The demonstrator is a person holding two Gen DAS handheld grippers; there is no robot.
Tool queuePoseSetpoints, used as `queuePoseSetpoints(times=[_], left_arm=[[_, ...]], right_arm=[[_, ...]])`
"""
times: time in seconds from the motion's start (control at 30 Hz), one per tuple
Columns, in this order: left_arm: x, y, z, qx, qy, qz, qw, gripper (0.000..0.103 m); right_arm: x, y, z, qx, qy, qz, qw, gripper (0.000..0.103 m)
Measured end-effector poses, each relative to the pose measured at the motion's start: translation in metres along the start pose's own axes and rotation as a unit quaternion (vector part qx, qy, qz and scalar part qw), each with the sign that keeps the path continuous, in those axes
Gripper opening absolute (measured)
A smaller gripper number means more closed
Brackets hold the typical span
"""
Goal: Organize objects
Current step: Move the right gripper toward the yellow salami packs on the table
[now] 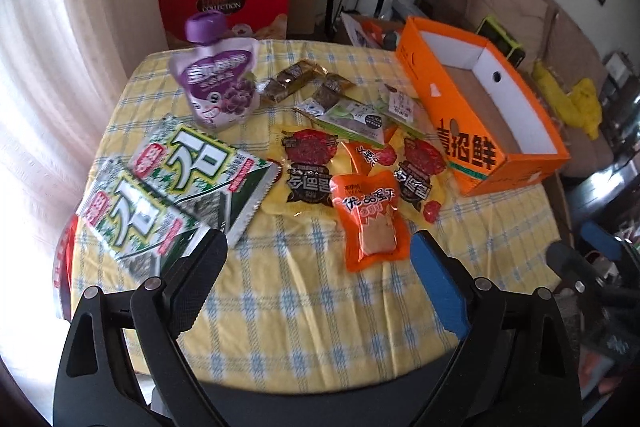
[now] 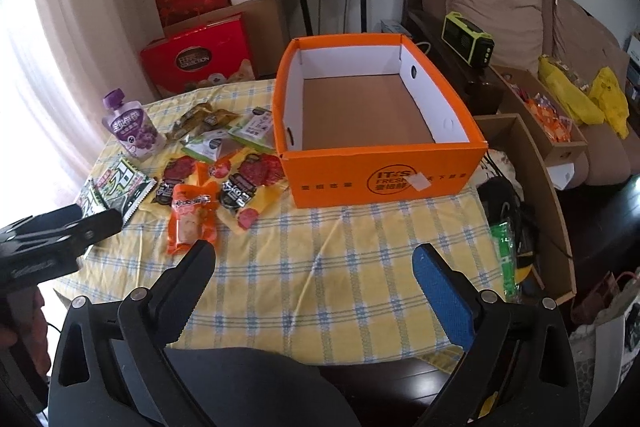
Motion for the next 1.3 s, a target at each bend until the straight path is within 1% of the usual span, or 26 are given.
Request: queuePoseSetpoints(times=[0.13, 0.27, 0.37, 0.53, 0.63, 0.7, 0.77, 0.83, 0.87, 1.0, 1.13, 1.3], left_arm=[[0.027, 0.002, 0.008, 0.009, 0.002, -0.027, 0.9996, 0.092], [0.048, 0.004, 0.014, 0.015, 0.01, -0.044, 0.9989, 0.092], [0.058, 0.007, 0.023, 0.027, 0.013, -0.053, 0.9982, 0.092], [0.079, 0.003, 0.03, 0.05, 0.039, -0.077, 0.995, 0.09], [0.085, -0.001, 0.03, 0.052, 0.04, -0.079, 0.9947, 0.088], [0.085, -0.002, 0.03, 0.048, 0.037, -0.071, 0.9956, 0.081], [0.083, -0.002, 0.032, 0.05, 0.032, -0.066, 0.9961, 0.062], [0.078, -0.001, 0.034, 0.057, 0.03, -0.061, 0.9961, 0.053], [0.076, -0.002, 0.033, 0.059, 0.028, -0.057, 0.9962, 0.044], [0.071, -0.01, 0.027, 0.04, -0.006, -0.058, 0.9975, 0.042], [0.061, -0.017, 0.021, 0.023, -0.025, -0.054, 0.9979, 0.04], [0.03, -0.023, 0.003, 0.005, -0.042, -0.031, 0.9986, 0.04]], right_arm=[[0.001, 0.0, 0.002, 0.0, 0.001, 0.0, 1.0, 0.1], [0.003, -0.001, 0.004, -0.001, 0.003, -0.005, 1.0, 0.1], [0.006, -0.003, 0.006, -0.001, 0.003, -0.008, 1.0, 0.1], [0.008, -0.003, 0.01, 0.003, 0.003, -0.013, 1.0, 0.1], [0.008, -0.004, 0.01, 0.001, 0.002, -0.013, 1.0, 0.1], [0.01, -0.004, 0.011, 0.001, 0.001, -0.015, 1.0, 0.1], [0.012, -0.005, 0.011, 0.002, 0.003, -0.019, 1.0, 0.1], [0.013, -0.007, 0.01, 0.003, 0.008, -0.024, 1.0, 0.1], [0.013, -0.007, 0.008, 0.005, 0.013, -0.028, 1.0, 0.1], [0.012, -0.007, 0.002, -0.004, 0.017, -0.029, 0.999, 0.1], [0.01, -0.007, -0.006, -0.013, 0.026, -0.031, 0.999, 0.1], [0.013, -0.008, -0.022, -0.026, 0.044, -0.041, 0.998, 0.098]])
Point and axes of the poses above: each gripper's, at about its wrist camera, not at the fingertips, and x roughly the way its jaws point, z to its right, y to its top, the point moved 10 cm from there along x, roughly the way its jaws point, and after that the axes turned 12 degrees about x, right-handed, at the moved point
